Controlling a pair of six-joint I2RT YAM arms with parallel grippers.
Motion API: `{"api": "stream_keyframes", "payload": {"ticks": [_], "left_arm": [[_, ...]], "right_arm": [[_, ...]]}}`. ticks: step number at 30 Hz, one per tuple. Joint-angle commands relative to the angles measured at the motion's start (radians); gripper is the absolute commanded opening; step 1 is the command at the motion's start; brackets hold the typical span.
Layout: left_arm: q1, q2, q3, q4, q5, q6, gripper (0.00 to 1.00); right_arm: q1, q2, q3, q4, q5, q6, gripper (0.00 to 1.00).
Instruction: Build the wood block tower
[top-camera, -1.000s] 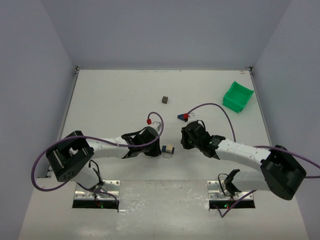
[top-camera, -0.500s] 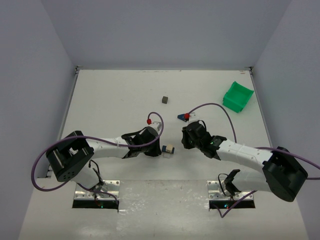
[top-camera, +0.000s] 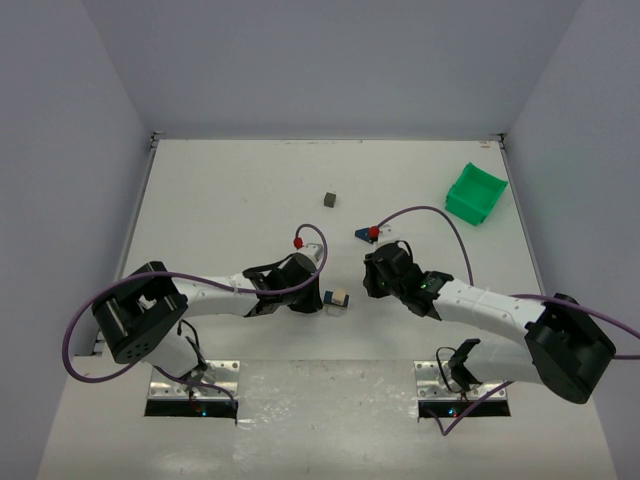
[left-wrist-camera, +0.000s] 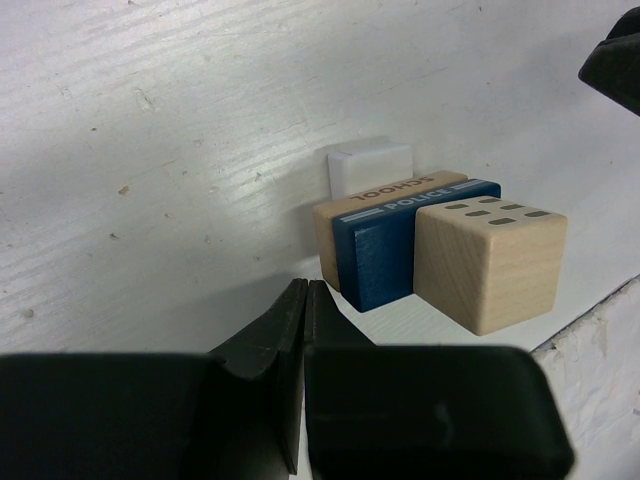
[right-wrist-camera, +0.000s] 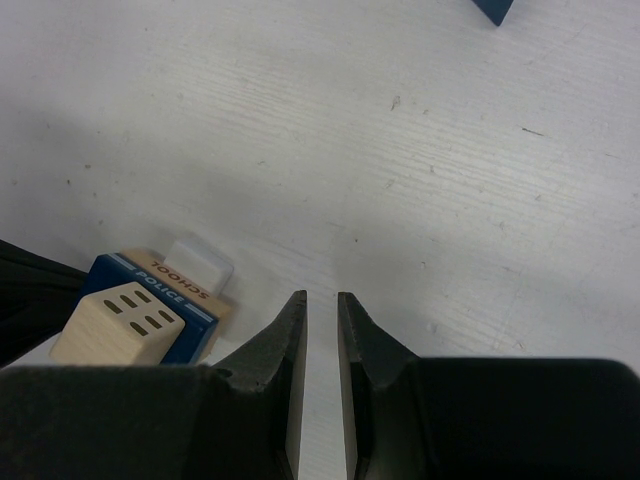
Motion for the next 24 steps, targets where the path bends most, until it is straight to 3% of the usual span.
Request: {"api": "stream_keyframes", "payload": {"ticks": [1, 24], "left_arm": [[-0.009, -0.018, 0.037, 0.029, -0.021, -0.004, 0.00], [-0.009, -0.051, 0.004, 0.018, -0.018, -0.003, 0.00]], "right_arm": [[-0.007, -0.012, -0.005, 0.015, 0.033, -0.005, 0.19], [-0.009, -0.026, -0.008, 0.017, 0.039, -0.011, 0.19]]}}
